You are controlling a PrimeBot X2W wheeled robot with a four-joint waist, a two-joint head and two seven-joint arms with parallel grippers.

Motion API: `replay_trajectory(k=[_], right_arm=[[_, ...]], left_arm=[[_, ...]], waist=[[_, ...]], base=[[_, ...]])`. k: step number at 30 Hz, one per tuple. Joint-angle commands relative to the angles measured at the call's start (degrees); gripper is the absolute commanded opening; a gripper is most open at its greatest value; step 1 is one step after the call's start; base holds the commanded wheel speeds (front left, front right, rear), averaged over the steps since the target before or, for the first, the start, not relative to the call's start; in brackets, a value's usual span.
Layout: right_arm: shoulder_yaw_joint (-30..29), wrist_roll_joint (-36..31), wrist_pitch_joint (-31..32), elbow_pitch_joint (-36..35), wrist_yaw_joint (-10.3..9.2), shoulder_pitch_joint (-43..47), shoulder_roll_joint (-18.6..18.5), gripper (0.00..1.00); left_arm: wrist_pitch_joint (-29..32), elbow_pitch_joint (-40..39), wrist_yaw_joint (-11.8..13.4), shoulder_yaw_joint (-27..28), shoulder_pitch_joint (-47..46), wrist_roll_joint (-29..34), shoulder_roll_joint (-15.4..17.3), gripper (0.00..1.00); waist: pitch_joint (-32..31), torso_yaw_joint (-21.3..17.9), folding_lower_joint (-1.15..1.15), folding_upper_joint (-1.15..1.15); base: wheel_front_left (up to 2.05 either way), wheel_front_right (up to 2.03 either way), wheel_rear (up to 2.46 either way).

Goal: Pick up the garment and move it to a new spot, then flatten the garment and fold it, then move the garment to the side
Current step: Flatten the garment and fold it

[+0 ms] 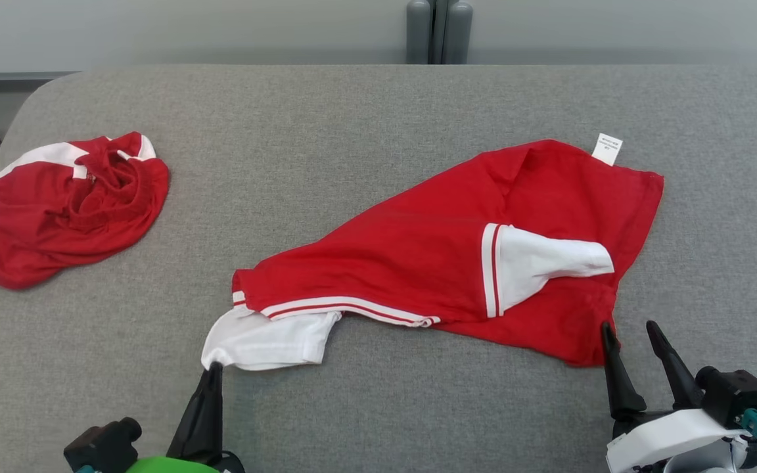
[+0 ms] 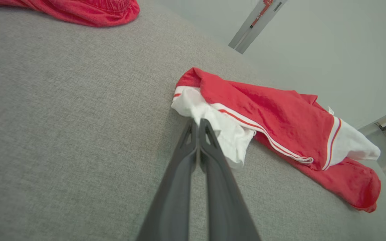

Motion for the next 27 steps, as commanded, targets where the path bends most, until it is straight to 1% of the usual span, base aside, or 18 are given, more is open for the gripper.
replay_trajectory(k=[1,4,6,9,11,14,15,22,27], right_arm=[[1.44,2.31,-0.01,1.31,-0.04,-1.08,-1.57,1.00],[6.17,7.72,-0.01,4.64,-0.02,-2.51,-5.83,1.00],[9.70,13.48,-0.01,5.76,-0.02,-4.15,-8.20,1.00],[14.44,22.81,0.77,5.93,-0.02,-6.26,-12.66,1.00],[16.75,27.81,1.06,5.40,-0.02,-7.75,-15.29,1.00],[19.26,34.45,1.62,4.17,-0.02,-9.15,-17.89,1.00],[20.14,37.69,2.24,3.80,-0.02,-9.66,-19.21,1.00],[24.03,53.15,6.16,1.98,-0.02,-12.71,-23.47,1.00],[25.14,58.85,6.35,1.25,-0.02,-14.27,-26.15,1.00]], left_arm=[[-0.41,-0.54,-0.15,0.46,0.76,-1.01,-0.16,0.00],[-0.82,-0.75,0.28,0.91,0.50,-1.73,-0.14,0.00],[-1.17,-0.49,0.65,0.84,0.14,-0.93,0.15,0.00],[-1.66,0.18,1.05,0.84,-0.26,-0.31,0.44,0.00],[-1.93,0.58,1.27,0.68,-0.54,0.07,0.41,0.00],[-2.32,1.01,1.25,0.36,-0.96,0.17,0.45,0.00],[-2.30,1.20,1.34,0.31,-1.11,0.16,0.42,0.00],[-2.89,2.35,1.18,-0.45,-2.17,0.13,0.30,0.00],[-3.51,3.15,1.04,-1.03,-3.20,0.51,0.26,0.00]], waist=[[0.34,0.45,0.00,0.00],[0.68,0.71,0.00,0.00],[0.91,0.84,0.00,0.00],[1.14,0.98,0.00,0.00],[1.32,1.18,0.00,0.00],[1.56,1.55,0.00,0.00],[1.73,1.68,0.00,0.00],[2.64,2.43,0.00,0.00],[3.27,2.85,0.00,0.00]], base=[[0.00,0.00,0.00],[0.00,0.00,0.00],[0.00,0.00,0.00],[0.00,0.00,0.00],[0.00,0.00,0.00],[0.00,0.00,0.00],[0.00,0.00,0.00],[0.00,0.00,0.00],[0.00,0.00,0.00]])
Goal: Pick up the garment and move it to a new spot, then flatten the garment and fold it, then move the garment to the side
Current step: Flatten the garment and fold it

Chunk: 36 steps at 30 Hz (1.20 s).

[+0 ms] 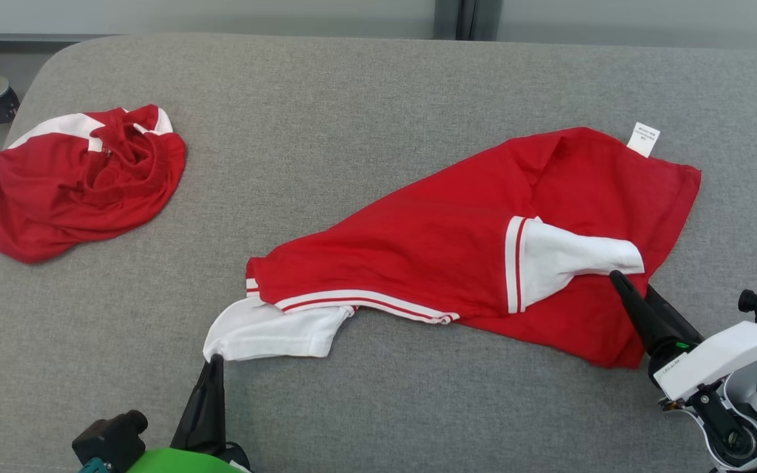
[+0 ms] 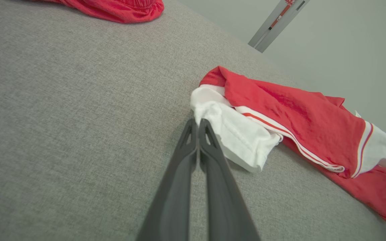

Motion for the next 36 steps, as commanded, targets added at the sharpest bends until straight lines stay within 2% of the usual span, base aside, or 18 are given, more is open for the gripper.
replay_trajectory(k=[1,2,3,4,5,6,10,18,22,25,28,31,36], right_arm=[[0.24,0.85,-0.58,-0.30,0.03,-0.83,-0.73,0.90],[0.55,1.27,-0.84,-0.46,0.03,-0.92,-1.27,0.55],[0.83,1.64,-1.14,-0.56,0.03,-1.03,-1.59,0.44],[1.15,2.20,-1.31,-0.76,0.03,-1.16,-1.88,0.27],[1.45,2.59,-1.43,-1.00,0.03,-1.25,-2.16,0.18],[1.80,3.45,-1.38,-1.33,0.03,-1.27,-2.38,0.00],[3.94,4.56,-0.56,-2.09,0.03,-1.12,-3.75,0.00],[4.66,5.47,-3.81,-5.24,0.03,0.30,-7.27,0.00],[2.32,6.81,-5.09,-9.94,0.03,2.55,-11.52,0.00],[-0.60,7.99,-5.77,-14.66,0.03,4.36,-15.01,0.00],[-5.50,9.02,-6.30,-20.05,0.03,5.68,-18.72,0.00],[-11.40,10.22,-6.46,-25.72,0.03,6.30,-22.46,0.00],[-18.80,13.27,-4.84,-32.99,0.03,2.74,-29.12,0.00]], left_arm=[[-0.46,0.15,-0.18,0.03,-0.98,0.23,0.05,0.00],[-0.63,0.28,-0.18,-0.01,-1.21,0.30,0.05,0.00],[-0.86,0.36,-0.16,0.01,-1.40,0.40,0.11,0.00],[-1.00,0.53,-0.14,0.03,-1.55,0.40,0.17,0.00],[-1.10,0.73,-0.14,0.03,-1.66,0.41,0.17,0.00],[-1.27,0.91,-0.11,0.08,-1.79,0.32,0.16,0.00],[-1.62,1.34,0.07,0.17,-2.46,-0.03,0.08,0.00],[-1.64,-1.03,-0.53,1.00,-3.44,-3.51,-0.07,0.00],[0.64,-7.47,-1.13,2.98,-3.80,-13.44,-0.46,0.00],[3.98,-15.50,-1.34,4.81,-3.97,-22.48,-0.60,0.00],[8.87,-25.24,1.50,6.90,-5.13,-30.64,-0.59,0.00],[14.41,-35.10,7.14,8.18,-9.12,-36.66,0.24,0.00],[21.23,-44.75,17.16,8.94,-21.93,-40.63,2.58,0.00]], waist=[[0.32,0.04,0.00,0.00],[0.48,-0.04,0.00,0.00],[0.60,-0.13,0.00,0.00],[0.71,-0.26,0.00,0.00],[0.76,-0.37,0.00,0.00],[0.80,-0.50,0.00,0.00],[0.86,-0.86,0.00,0.00],[-0.61,-1.58,0.00,0.00],[-2.58,-2.23,0.00,0.00],[-4.20,-3.10,0.00,0.00],[-5.44,-4.14,0.00,0.00],[-5.91,-5.32,0.00,0.00],[-4.71,-7.04,0.00,0.00]], base=[[0.00,0.00,0.00],[0.00,0.00,0.00],[0.00,0.00,0.00],[0.00,0.00,0.00],[0.00,0.00,0.00],[0.00,0.00,0.00],[0.00,0.00,0.00],[0.00,0.00,0.00],[0.00,0.00,0.00],[0.00,0.00,0.00],[0.00,0.00,0.00],[0.00,0.00,0.00],[0.00,0.00,0.00]])
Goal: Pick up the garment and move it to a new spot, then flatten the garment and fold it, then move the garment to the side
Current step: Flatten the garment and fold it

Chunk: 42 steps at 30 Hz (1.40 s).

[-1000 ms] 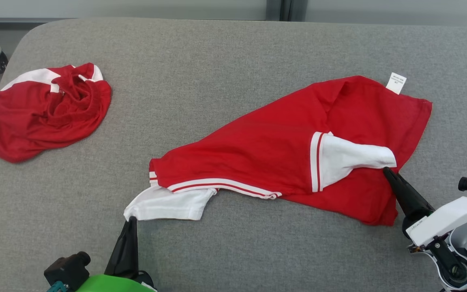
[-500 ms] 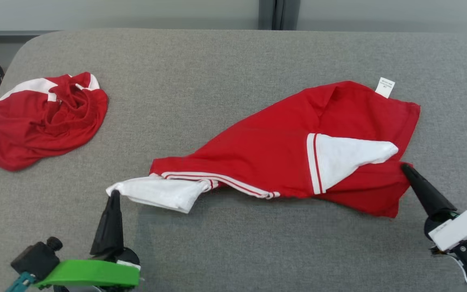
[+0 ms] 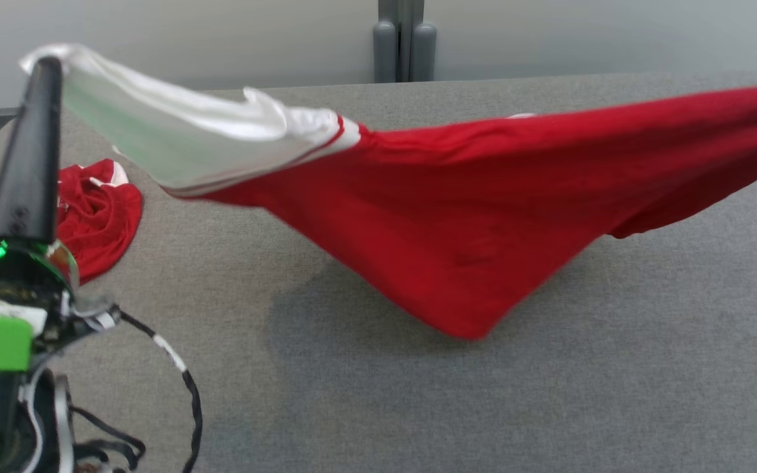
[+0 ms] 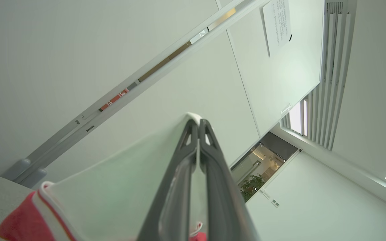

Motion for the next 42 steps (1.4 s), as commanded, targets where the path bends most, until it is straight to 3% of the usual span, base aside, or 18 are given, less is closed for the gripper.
replay_trajectory(k=[1,5,8,11,18,22,26,31,35,39,42], right_arm=[[-1.66,0.57,0.98,-0.47,0.03,-2.53,-1.82,0.00],[-3.72,1.24,4.07,1.15,0.03,-10.80,-5.37,0.00],[-1.64,0.78,6.98,5.25,0.02,-20.73,-4.89,0.00],[2.78,-2.89,10.24,11.74,0.03,-32.44,-2.36,0.00],[15.35,-19.29,16.50,31.77,0.03,-65.34,12.04,0.00],[19.63,-26.04,14.10,41.41,0.03,-78.60,18.94,0.00],[22.63,-28.92,8.43,47.22,0.02,-85.44,22.18,0.00],[28.36,-29.20,1.34,49.76,0.03,-86.33,22.32,0.00],[31.61,-26.86,-1.13,50.47,0.00,-82.97,21.29,0.00],[34.23,-25.11,-1.80,49.36,0.00,-77.43,19.75,0.00],[32.88,-24.22,-1.78,47.34,0.00,-71.05,19.16,0.00]], left_arm=[[1.02,-0.43,2.16,0.20,-4.88,-0.28,0.86,0.00],[3.82,3.46,5.92,-1.47,-19.91,1.79,3.23,0.00],[3.78,11.75,6.30,-2.62,-31.47,3.71,3.52,0.00],[2.87,21.68,4.99,-3.90,-42.08,5.48,3.21,0.00],[-1.89,45.30,-3.66,-7.36,-66.52,11.56,3.14,0.00],[-7.12,55.60,-10.27,-8.38,-77.75,14.27,2.19,0.00],[-12.12,63.07,-16.12,-8.97,-84.13,15.07,0.97,0.00],[-16.05,65.99,-18.73,-9.24,-82.29,12.97,1.41,0.00],[-17.15,61.90,-19.08,-10.28,-75.48,8.96,2.55,0.00],[-16.82,54.96,-19.01,-12.21,-62.98,4.62,4.58,0.00],[-17.59,48.75,-19.01,-13.41,-50.80,1.91,6.12,0.00]], waist=[[1.27,-1.19,0.00,0.00],[4.61,-2.24,0.00,0.00],[8.41,-2.97,0.00,0.00],[12.77,-3.65,0.00,0.00],[25.23,-5.88,0.00,0.00],[30.71,-7.00,0.00,0.00],[33.59,-6.95,0.00,0.00],[34.93,-6.16,0.00,0.00],[34.52,-5.35,0.00,0.00],[32.31,-4.50,0.00,0.00],[29.66,-3.96,0.00,0.00]], base=[[0.00,0.00,0.00],[0.00,0.00,0.00],[0.00,0.00,0.00],[0.00,0.00,0.00],[0.00,0.00,0.00],[0.00,0.00,0.00],[0.00,0.00,0.00],[0.00,0.00,0.00],[0.00,0.00,0.00],[0.00,0.00,0.00],[0.00,0.00,0.00]])
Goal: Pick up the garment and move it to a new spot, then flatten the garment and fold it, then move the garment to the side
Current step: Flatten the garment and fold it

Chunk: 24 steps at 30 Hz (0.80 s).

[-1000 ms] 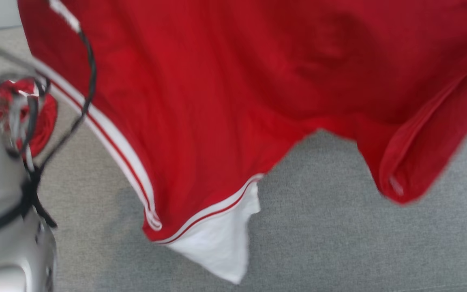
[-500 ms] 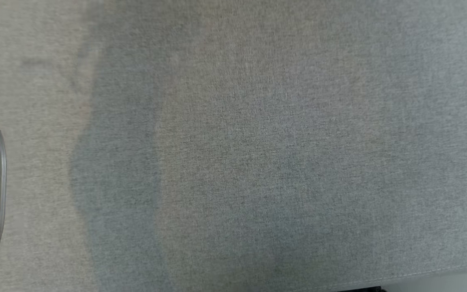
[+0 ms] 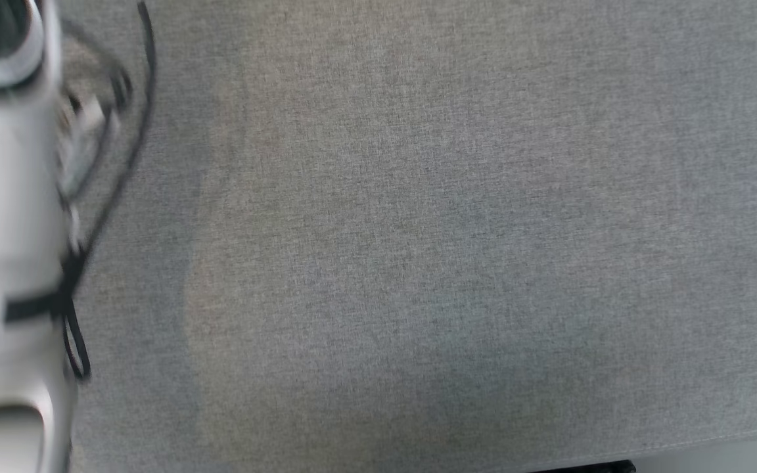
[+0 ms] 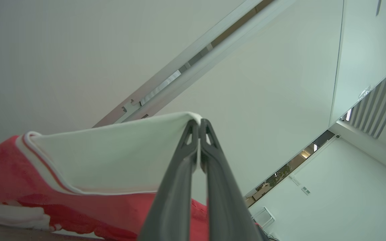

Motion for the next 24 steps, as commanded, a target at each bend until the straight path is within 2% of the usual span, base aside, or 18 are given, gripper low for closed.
replay_trajectory(k=[1,6,13,24], right_arm=[[-1.12,0.25,-0.25,-1.24,-0.03,4.27,-0.35,0.00],[-6.34,-0.28,-0.27,-5.50,-0.03,16.91,-0.52,0.00],[-14.73,-2.01,-0.28,-11.02,-0.01,36.70,0.41,0.00],[-25.46,-9.79,-0.29,-18.89,-0.01,62.23,4.18,0.00]], left_arm=[[-0.75,-2.82,-0.24,-0.27,6.63,-1.25,1.18,0.00],[-3.02,-11.37,-0.24,-2.09,26.91,-1.40,4.96,0.00],[-6.96,-17.16,-0.23,-3.88,50.61,-1.88,6.44,0.00],[-9.37,-18.70,-0.12,-5.72,68.81,-1.69,4.16,0.00]], waist=[[-4.22,1.19,-0.01,0.00],[-9.71,1.59,-0.01,0.00],[-17.04,2.30,-0.01,0.00],[-24.68,4.68,-0.01,0.00]], base=[[0.00,0.00,0.00],[0.00,0.00,0.00],[0.00,0.00,0.00],[0.00,0.00,0.00]])
